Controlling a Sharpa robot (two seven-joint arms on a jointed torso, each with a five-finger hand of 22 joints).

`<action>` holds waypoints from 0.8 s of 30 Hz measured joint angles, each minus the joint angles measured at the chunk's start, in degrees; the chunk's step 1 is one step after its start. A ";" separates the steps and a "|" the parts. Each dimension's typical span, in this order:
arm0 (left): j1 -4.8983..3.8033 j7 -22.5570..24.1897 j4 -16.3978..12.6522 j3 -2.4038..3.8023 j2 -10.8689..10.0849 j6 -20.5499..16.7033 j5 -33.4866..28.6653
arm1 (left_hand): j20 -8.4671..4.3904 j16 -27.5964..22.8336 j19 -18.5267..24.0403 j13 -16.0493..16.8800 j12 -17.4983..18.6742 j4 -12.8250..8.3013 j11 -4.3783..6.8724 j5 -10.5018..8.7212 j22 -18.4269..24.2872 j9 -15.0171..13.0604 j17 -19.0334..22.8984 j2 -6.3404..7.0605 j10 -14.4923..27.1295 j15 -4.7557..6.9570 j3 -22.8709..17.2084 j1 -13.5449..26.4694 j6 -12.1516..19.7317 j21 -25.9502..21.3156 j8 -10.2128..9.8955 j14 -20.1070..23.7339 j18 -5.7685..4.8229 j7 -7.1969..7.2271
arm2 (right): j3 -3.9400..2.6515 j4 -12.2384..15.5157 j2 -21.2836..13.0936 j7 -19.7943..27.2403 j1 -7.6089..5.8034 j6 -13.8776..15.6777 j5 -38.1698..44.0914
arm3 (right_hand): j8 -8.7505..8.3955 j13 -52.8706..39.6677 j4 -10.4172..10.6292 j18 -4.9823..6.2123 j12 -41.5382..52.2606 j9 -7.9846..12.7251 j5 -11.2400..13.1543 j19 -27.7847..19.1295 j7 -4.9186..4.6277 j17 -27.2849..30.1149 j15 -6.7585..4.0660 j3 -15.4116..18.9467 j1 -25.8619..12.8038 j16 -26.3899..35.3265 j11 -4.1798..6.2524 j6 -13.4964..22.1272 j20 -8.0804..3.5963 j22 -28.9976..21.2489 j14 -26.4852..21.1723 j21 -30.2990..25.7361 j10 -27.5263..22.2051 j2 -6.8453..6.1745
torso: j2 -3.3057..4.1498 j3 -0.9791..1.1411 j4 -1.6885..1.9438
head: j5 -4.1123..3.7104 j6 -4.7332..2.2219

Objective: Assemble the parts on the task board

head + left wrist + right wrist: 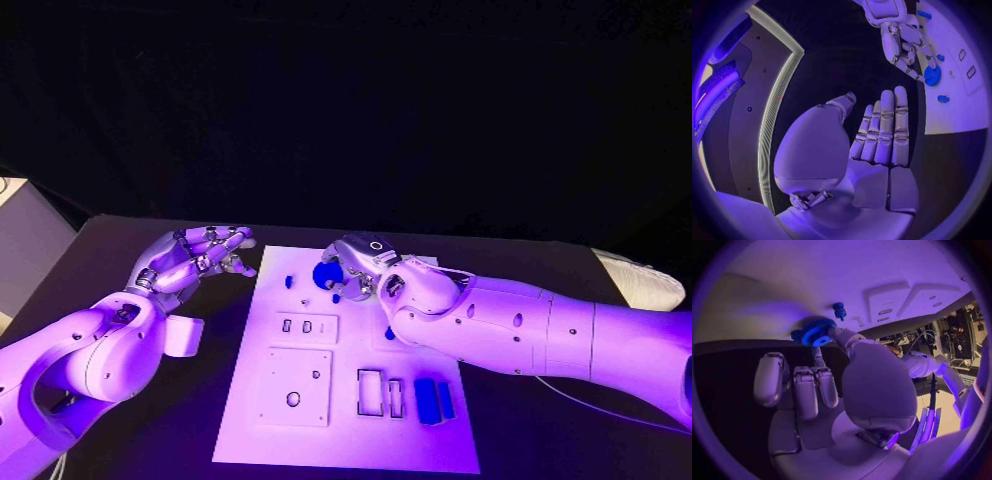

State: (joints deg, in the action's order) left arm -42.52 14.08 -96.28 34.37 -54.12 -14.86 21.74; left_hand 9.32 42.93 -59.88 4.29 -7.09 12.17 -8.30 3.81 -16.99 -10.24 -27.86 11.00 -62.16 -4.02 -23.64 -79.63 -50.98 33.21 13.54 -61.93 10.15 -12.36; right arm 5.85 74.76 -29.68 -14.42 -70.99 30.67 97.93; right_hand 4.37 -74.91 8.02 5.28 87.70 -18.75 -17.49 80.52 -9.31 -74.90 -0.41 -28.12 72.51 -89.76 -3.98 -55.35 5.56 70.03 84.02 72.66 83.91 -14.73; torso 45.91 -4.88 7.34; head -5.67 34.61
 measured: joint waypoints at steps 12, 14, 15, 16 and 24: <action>0.01 -0.08 0.32 0.00 0.19 0.04 0.00 | 0.00 0.00 0.00 0.00 0.00 0.00 0.00 0.00 0.01 0.00 0.00 0.00 0.00 0.00 0.00 0.00 0.00 0.00 0.00 0.00 0.00 0.00 | -0.01 -0.12 -0.09 0.18 0.00 -0.40 -1.81 | -0.30 0.01 6.90 0.00 -0.34 0.61 -2.51 0.21 -0.14 -0.01 0.40 2.40 -5.34 0.00 -0.19 0.55 0.20 -0.23 0.00 -0.78 0.19 2.46 | 0.01 0.02 -0.02 | -0.02 0.05; 0.01 -0.09 0.35 0.00 0.19 0.04 0.00 | 0.00 0.00 0.00 0.00 0.00 0.00 0.00 0.00 0.01 0.00 0.00 0.00 0.00 0.00 0.00 0.00 0.00 0.00 0.00 0.00 0.00 0.00 | -0.01 -0.12 -0.13 0.21 -0.01 -0.49 -2.03 | -0.30 0.01 7.26 0.01 -0.34 0.61 -2.93 0.21 -0.11 -0.05 0.40 2.18 -5.56 0.00 -0.18 0.52 0.21 -0.23 0.00 -0.78 0.19 2.67 | 0.00 0.02 -0.02 | -0.03 0.08; 0.01 -0.09 0.35 0.00 0.19 0.04 0.00 | 0.00 0.00 0.00 0.00 0.00 0.00 0.00 0.00 0.01 0.00 0.00 0.00 0.00 0.00 0.00 0.00 0.00 0.00 0.00 0.00 0.00 0.00 | -0.01 -0.13 -0.17 0.22 -0.01 -0.56 -2.15 | -0.30 0.01 7.33 0.01 -0.34 0.61 -2.93 0.21 0.02 -0.05 0.40 2.12 -5.56 0.00 -0.18 0.39 0.20 -0.22 0.00 -0.78 0.19 2.67 | -0.01 0.01 -0.02 | -0.06 0.11; 0.01 -0.10 0.35 0.00 0.19 0.05 0.00 | 0.00 0.00 0.00 0.00 0.00 0.00 0.00 0.00 0.01 0.00 0.00 0.00 0.00 0.00 0.00 0.00 0.00 0.00 0.00 0.00 0.00 0.00 | -0.01 -0.13 -0.20 0.22 -0.01 -0.62 -2.25 | -0.30 0.00 7.38 0.01 -0.34 0.60 -3.16 0.21 0.04 -0.05 0.40 2.09 -5.56 0.00 -0.18 0.37 0.20 -0.19 0.00 -0.78 0.19 2.67 | -0.02 0.00 -0.02 | -0.06 0.12; 0.01 -0.14 0.36 0.00 0.16 0.05 0.00 | 0.00 0.00 0.00 -0.01 0.00 0.00 0.00 0.00 -0.04 0.01 0.00 0.00 0.00 0.00 0.00 0.00 0.00 0.00 0.00 0.00 0.00 0.00 | -0.01 -0.15 -0.65 0.24 -0.01 -1.18 -3.03 | -0.30 -0.03 7.81 0.01 -0.34 0.60 -3.61 0.21 0.26 -0.04 0.40 1.95 -5.79 0.00 -0.18 0.15 0.20 0.09 0.00 -0.78 0.19 2.90 | -0.03 -0.02 -0.02 | -0.03 0.22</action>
State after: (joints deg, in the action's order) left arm -42.51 13.93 -95.92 34.37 -53.96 -14.81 21.74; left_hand 9.32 42.93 -59.88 4.29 -7.09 12.17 -8.30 3.81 -17.04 -10.24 -27.86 11.00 -62.16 -4.02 -23.64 -79.62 -50.98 33.21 13.54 -61.93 10.15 -12.36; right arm 5.84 74.61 -30.33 -14.19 -70.99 29.50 94.90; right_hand 4.07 -74.95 15.83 5.29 87.36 -18.14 -21.10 80.73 -9.06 -74.94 0.00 -26.17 66.72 -89.76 -4.17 -55.20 5.76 70.12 84.02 71.88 84.09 -11.83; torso 45.88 -4.89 7.32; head -5.70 34.83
